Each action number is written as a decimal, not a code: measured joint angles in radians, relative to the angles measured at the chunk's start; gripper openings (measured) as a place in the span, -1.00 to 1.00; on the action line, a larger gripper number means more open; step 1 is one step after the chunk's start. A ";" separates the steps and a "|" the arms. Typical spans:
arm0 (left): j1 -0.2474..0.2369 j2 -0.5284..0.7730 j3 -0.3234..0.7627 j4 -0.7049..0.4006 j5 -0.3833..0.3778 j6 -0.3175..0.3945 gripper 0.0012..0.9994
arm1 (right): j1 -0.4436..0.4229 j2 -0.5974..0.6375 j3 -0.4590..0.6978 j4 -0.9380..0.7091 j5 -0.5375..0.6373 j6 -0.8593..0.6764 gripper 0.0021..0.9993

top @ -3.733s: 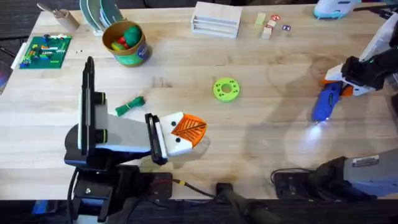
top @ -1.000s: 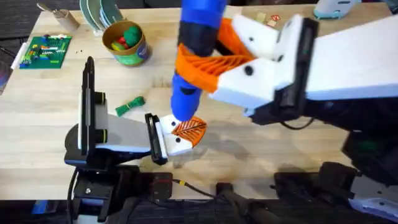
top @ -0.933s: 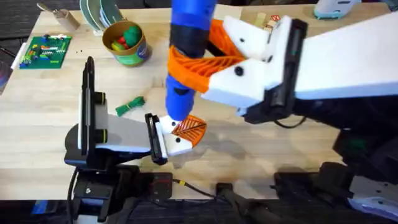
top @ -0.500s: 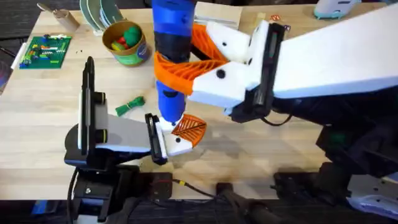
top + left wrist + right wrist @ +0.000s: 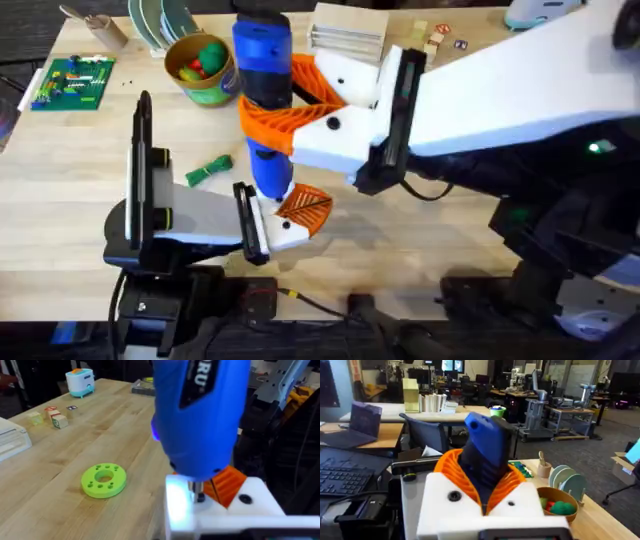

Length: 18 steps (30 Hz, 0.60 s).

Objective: Pick up the gripper from the table and insert it into the empty holder that is missing its gripper. Then pick up a screw, insert it into the mounting hole, and use the screwdriver to tighten it. Finally, clean up the table by picking up the vegetable and placing it into the bucket.

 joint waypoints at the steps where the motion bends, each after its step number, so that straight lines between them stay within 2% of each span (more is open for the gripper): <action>1: 0.000 0.000 0.000 0.000 0.000 0.000 -1.00 | 0.000 0.000 0.000 0.002 0.000 0.000 -0.95; 12: 0.000 0.000 0.000 0.000 0.000 0.000 -1.00 | 0.000 -0.033 0.000 0.019 0.000 0.000 -0.95; 18: 0.000 0.000 0.000 0.000 0.000 0.000 -1.00 | 0.000 -0.033 0.000 -0.030 0.000 -0.009 -0.95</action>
